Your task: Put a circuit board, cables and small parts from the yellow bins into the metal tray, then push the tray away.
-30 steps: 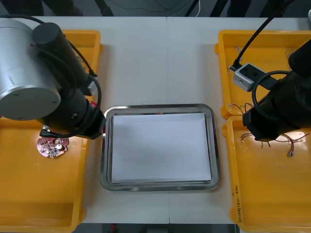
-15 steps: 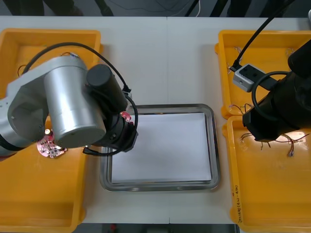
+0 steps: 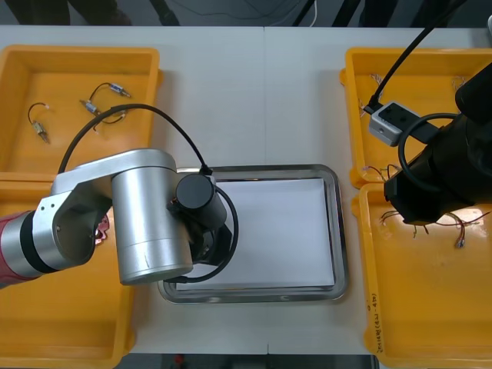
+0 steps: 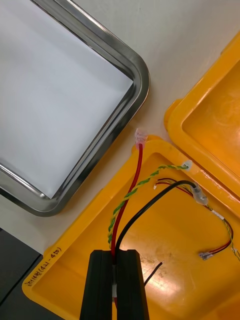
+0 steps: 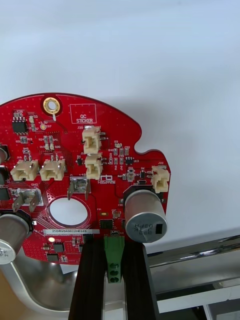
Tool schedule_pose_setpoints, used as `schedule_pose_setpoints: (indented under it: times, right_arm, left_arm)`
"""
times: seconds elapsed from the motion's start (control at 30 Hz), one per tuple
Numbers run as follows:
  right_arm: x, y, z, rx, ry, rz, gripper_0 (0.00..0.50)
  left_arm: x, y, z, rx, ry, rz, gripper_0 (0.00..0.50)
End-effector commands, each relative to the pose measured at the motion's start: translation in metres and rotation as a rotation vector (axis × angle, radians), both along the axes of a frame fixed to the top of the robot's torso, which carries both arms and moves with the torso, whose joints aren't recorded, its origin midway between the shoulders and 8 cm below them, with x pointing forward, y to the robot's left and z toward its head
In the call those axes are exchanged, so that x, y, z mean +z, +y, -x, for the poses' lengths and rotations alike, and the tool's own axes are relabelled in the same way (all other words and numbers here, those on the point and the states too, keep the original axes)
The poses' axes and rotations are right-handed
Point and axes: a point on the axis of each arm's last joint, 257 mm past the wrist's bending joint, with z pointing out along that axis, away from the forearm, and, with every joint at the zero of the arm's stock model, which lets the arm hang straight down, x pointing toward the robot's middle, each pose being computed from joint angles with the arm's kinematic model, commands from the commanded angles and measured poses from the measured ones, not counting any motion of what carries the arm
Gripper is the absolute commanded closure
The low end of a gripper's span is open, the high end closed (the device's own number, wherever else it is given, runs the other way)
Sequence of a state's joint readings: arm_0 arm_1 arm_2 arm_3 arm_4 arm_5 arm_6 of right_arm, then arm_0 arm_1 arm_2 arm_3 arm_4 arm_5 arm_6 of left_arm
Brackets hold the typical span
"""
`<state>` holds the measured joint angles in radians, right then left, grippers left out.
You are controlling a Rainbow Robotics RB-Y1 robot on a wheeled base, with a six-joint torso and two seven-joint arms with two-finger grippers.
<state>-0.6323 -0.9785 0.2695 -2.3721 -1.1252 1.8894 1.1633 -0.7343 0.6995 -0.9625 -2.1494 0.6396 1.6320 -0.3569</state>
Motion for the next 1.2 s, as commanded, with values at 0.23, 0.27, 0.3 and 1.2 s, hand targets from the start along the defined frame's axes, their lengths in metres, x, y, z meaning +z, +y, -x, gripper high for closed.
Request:
schedule_pose_setpoints:
  times: [0.23,0.27,0.3,1.2]
  right_arm:
    - [0.01,0.007,0.0,0.037,-0.038,0.021,0.5]
    - [0.01,0.006,0.0,0.037,-0.036,0.022,0.5]
    - [0.01,0.006,0.0,0.037,-0.037,0.023,0.5]
    - [0.009,0.003,0.001,0.03,-0.033,0.032,0.5]
  left_arm:
    - [-0.017,-0.026,0.022,0.023,0.009,0.07,0.5]
    - [-0.019,-0.025,0.023,0.022,0.004,0.068,0.5]
    - [-0.023,-0.024,0.024,0.023,0.005,0.065,0.5]
    - [-0.053,-0.026,0.048,0.024,0.033,0.044,0.499]
